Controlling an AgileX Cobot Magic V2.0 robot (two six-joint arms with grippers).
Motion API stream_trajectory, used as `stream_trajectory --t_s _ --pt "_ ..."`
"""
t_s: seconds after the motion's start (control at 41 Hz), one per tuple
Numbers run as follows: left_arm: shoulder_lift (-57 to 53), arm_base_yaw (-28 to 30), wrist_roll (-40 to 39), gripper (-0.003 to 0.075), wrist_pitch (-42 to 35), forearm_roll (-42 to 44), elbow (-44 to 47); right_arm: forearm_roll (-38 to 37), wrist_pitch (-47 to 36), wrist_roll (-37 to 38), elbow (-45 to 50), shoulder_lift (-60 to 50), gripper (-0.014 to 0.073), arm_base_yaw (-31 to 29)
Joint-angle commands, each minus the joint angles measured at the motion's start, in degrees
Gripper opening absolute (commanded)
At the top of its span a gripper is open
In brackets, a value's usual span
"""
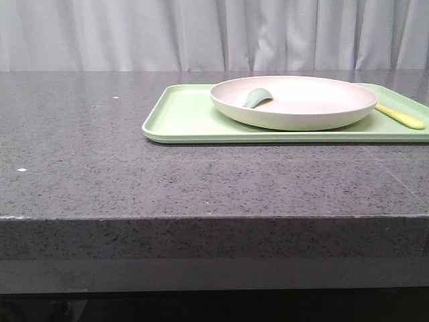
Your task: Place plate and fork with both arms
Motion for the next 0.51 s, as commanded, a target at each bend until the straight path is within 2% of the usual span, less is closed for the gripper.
stream_trajectory --t_s 0.0,0.146,0.341,0.487 --pt "-1.3 0.0 -0.6 -0.0018 -5.1 0.0 0.1 -0.7 -4.4 -0.5 -1.4 -0.5 -0.0118 0.0" --pt "-1.3 0.0 -0.6 -0.0018 -5.1 0.0 0.1 -0.7 -5.5 -0.8 -0.6 -0.5 -0.0118 0.0" --pt "-1.3 0.0 -0.6 -0.0018 -5.1 0.0 0.1 5.5 -10.9 -10.3 4.7 -0.5 -0.0118 0.0" --pt "-1.3 0.0 -0.6 -0.0018 -5.1 0.0 0.1 5.8 -11.3 -10.7 10.1 -0.5 -0.0118 0.0"
